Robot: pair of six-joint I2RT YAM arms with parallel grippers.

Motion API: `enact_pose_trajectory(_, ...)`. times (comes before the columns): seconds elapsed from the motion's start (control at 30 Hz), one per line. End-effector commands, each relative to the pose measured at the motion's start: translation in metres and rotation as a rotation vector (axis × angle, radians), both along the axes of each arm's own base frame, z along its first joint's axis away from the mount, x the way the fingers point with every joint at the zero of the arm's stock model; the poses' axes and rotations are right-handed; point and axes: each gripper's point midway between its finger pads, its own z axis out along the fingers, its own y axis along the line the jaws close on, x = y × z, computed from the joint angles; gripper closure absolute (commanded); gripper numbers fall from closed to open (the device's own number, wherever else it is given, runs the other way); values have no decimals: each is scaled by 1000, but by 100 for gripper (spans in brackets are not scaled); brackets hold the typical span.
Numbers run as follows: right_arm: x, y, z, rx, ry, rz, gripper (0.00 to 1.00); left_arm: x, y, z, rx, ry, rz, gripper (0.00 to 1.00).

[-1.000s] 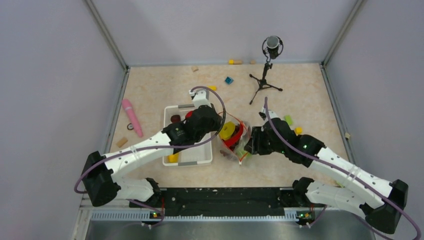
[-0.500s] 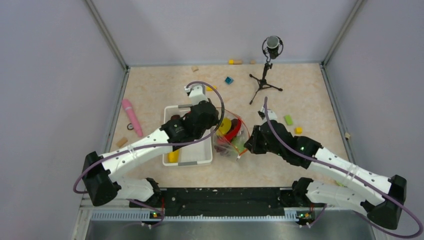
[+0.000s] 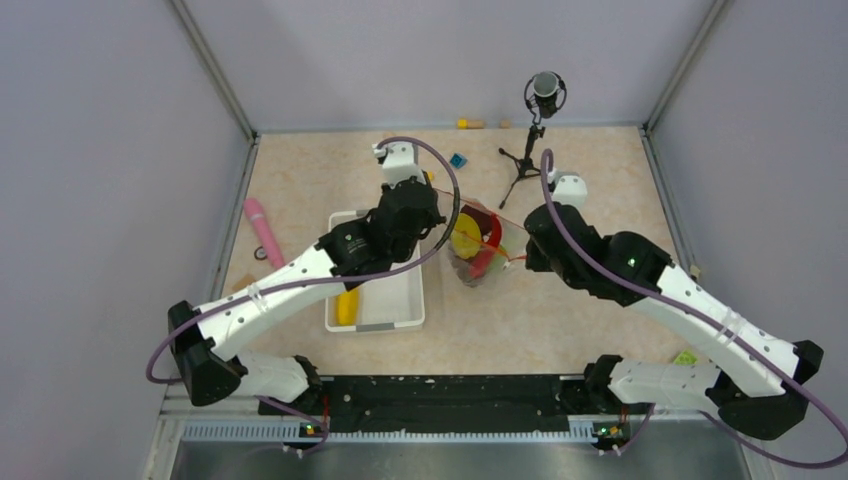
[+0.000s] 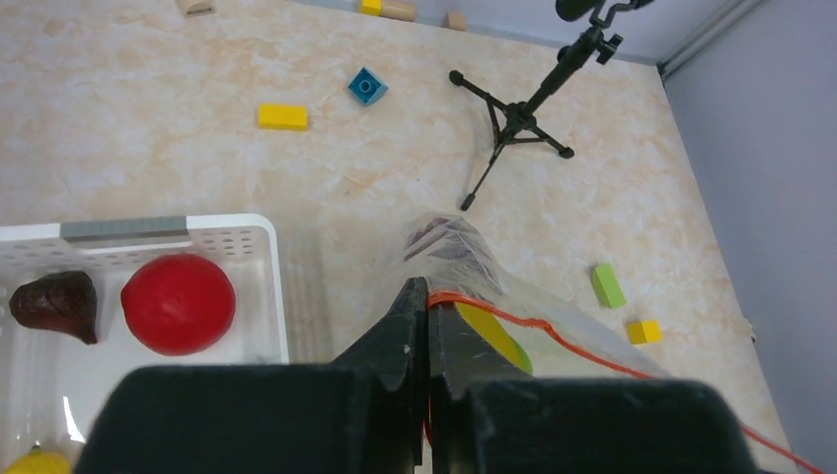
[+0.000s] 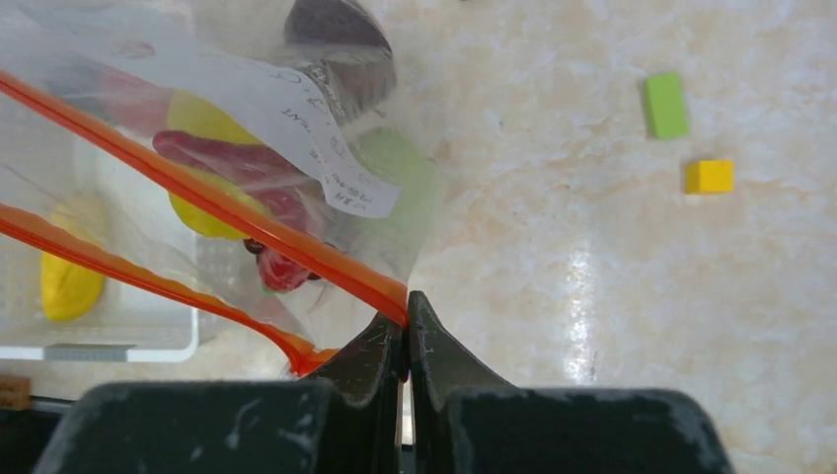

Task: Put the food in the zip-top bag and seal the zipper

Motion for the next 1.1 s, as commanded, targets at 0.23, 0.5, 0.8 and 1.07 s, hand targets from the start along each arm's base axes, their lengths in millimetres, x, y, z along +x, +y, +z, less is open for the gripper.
enact_pose_trajectory(0.23, 21, -9, 5, -84, -84, 16, 100, 10, -55, 23, 22, -95, -258, 100)
enact_pose_trajectory(0.5, 39, -21, -42, -70, 14, -11, 100, 31, -75, 9, 60, -78, -243, 100)
enact_pose_trajectory(0.8, 32, 14, -39, 72, -33, 185, 100, 21, -70, -17, 57, -11, -351, 39)
enact_pose_trajectory(1.07, 27, 55, -20, 236, -60, 340, 100, -32, -50, -4, -48, -32, -492, 2)
